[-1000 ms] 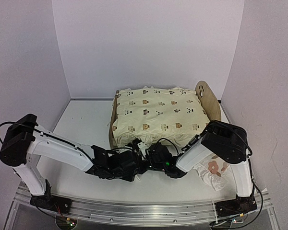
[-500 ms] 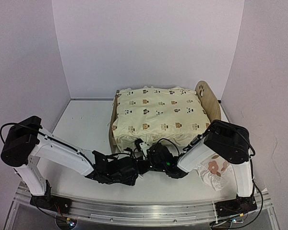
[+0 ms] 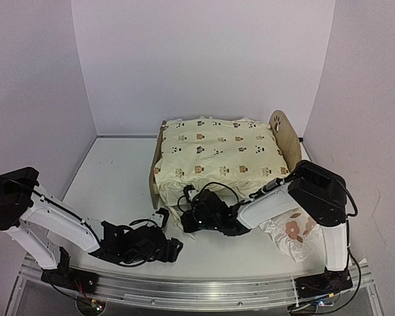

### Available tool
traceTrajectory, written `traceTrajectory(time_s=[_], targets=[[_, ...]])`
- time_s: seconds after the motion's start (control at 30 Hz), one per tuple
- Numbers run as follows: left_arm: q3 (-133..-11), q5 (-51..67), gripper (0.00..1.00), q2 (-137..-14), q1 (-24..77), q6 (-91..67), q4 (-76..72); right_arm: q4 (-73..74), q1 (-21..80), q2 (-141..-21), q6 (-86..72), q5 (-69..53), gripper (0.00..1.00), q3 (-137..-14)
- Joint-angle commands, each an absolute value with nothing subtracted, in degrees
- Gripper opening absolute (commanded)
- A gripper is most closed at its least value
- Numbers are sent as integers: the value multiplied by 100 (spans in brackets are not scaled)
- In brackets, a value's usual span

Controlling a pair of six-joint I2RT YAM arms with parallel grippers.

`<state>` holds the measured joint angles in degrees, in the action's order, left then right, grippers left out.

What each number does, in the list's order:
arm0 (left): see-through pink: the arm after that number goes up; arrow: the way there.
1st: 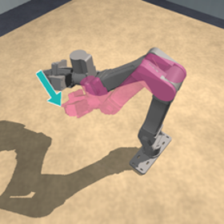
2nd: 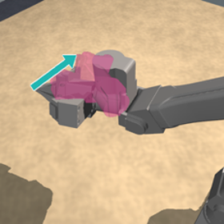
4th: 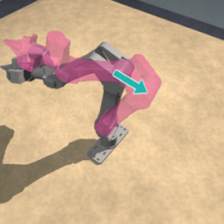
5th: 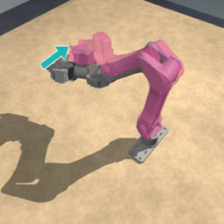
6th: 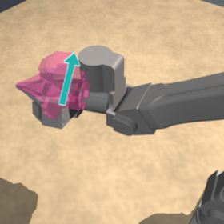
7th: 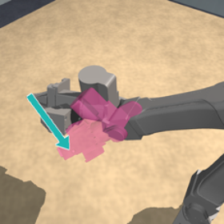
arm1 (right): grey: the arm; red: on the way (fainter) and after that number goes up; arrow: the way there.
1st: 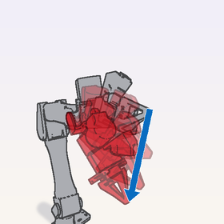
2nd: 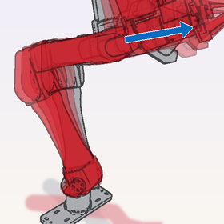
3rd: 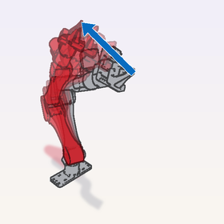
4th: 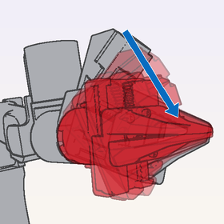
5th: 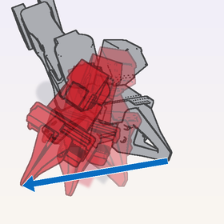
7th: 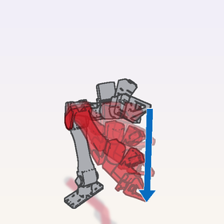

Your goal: Set up the pet bed

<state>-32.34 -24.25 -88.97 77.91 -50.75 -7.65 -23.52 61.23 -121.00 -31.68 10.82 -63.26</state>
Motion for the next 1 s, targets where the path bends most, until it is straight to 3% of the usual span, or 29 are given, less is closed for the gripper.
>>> traceTrajectory(time_s=[0.0,0.4,0.97], targets=[[-3240,-2632,80,-8932,7835,-4915,-1645,-1312,6326,-11633,-3288,1755,0,-6782],[-3094,-2834,77,-8803,7849,-5105,-1665,-716,6686,-11425,-3040,2026,0,-7256],[-3496,-3316,56,-9286,7846,-5415,-1348,-510,6803,-11356,-3059,1839,0,-7610]])
